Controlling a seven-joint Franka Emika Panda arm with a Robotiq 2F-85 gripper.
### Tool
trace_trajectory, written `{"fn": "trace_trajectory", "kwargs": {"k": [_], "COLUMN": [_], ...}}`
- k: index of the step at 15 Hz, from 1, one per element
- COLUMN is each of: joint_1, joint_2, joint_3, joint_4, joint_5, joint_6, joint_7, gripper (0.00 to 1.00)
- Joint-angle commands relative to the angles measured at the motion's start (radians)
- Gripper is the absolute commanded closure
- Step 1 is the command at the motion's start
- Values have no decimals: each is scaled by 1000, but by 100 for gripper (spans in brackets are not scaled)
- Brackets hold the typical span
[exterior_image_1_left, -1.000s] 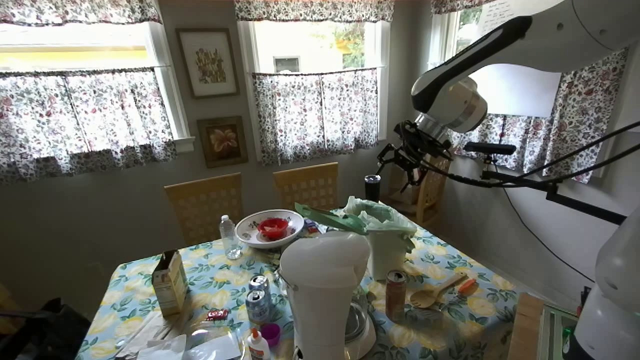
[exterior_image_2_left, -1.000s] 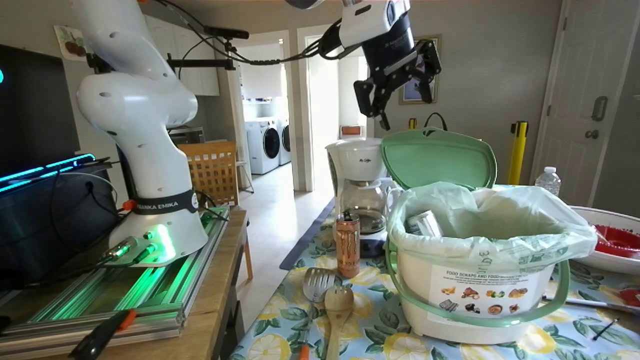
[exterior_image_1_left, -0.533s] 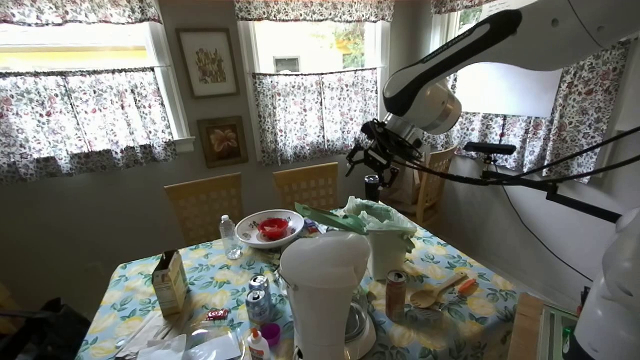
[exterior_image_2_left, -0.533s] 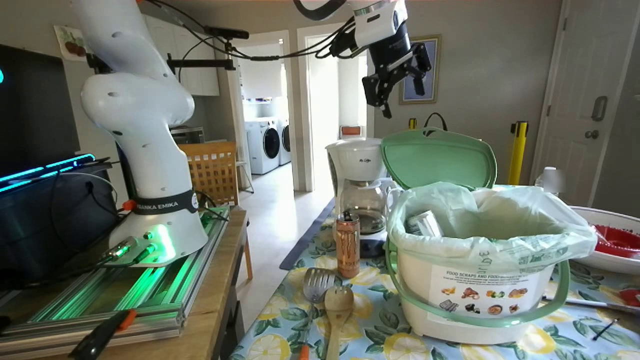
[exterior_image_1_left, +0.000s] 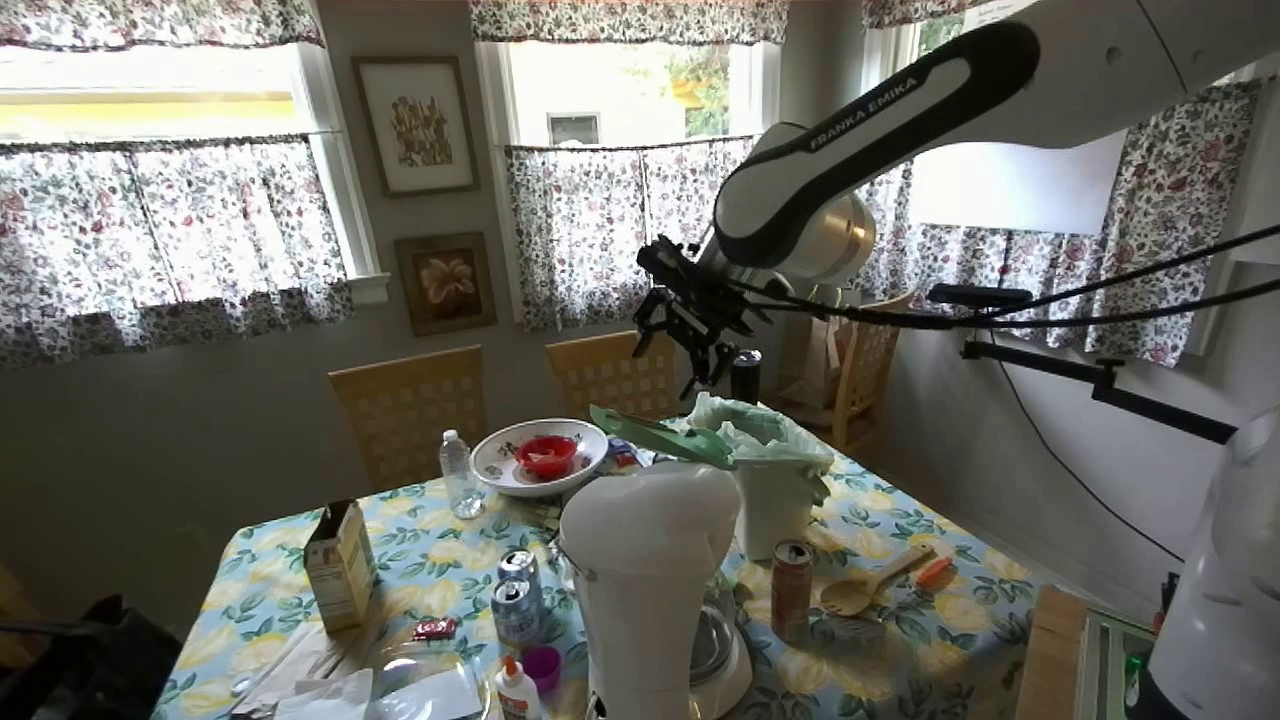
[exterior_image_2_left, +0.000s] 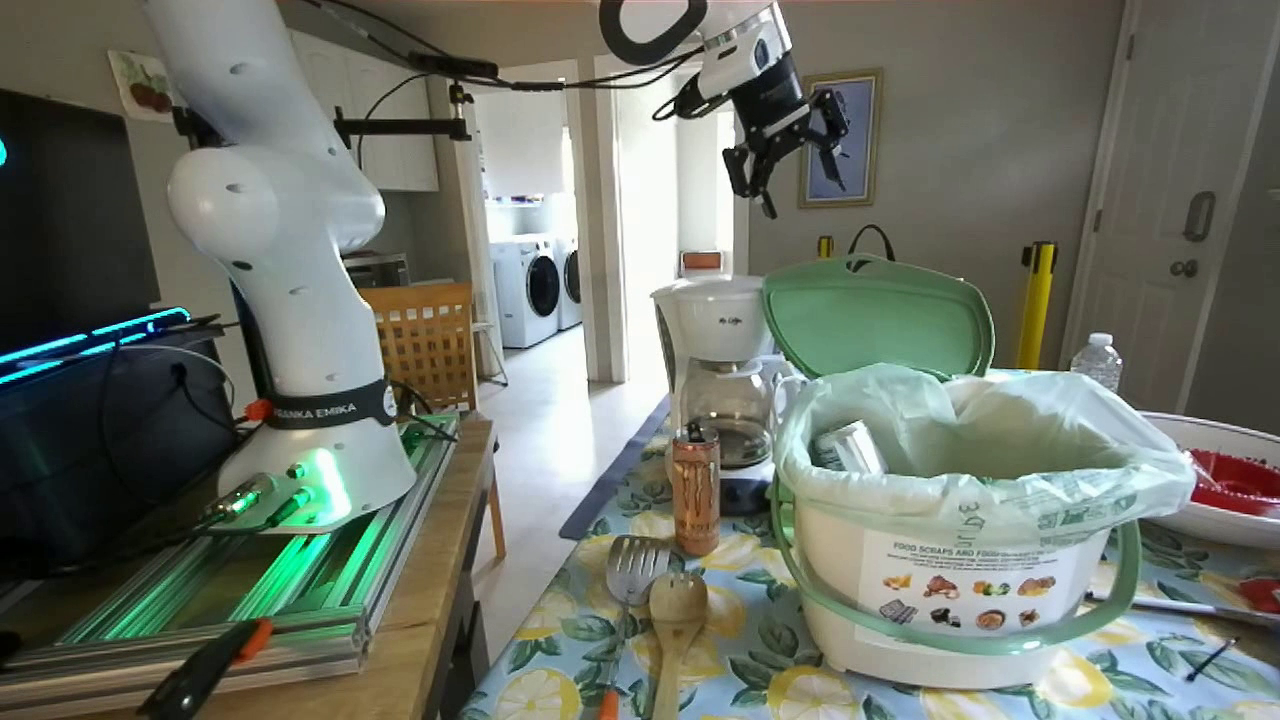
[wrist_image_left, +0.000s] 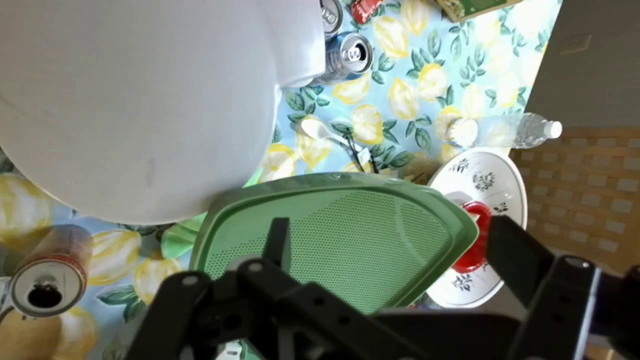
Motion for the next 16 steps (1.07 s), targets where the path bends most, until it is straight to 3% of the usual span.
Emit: {"fn": "trace_trajectory", "kwargs": {"k": [1, 4, 11, 13, 16], "joint_1": [-1, 25, 74, 88, 101], "joint_2": [44, 80, 197, 163, 186], "joint_3": [5, -9, -22, -39, -42], "joint_4": [53, 89, 165, 130, 147], "joint_5": [-160, -179, -173, -144, -143], "joint_6": [-63, -99, -17, -31, -29], "joint_7": [249, 371, 610, 538, 545], "gripper": [0, 0, 0, 0, 0]}}
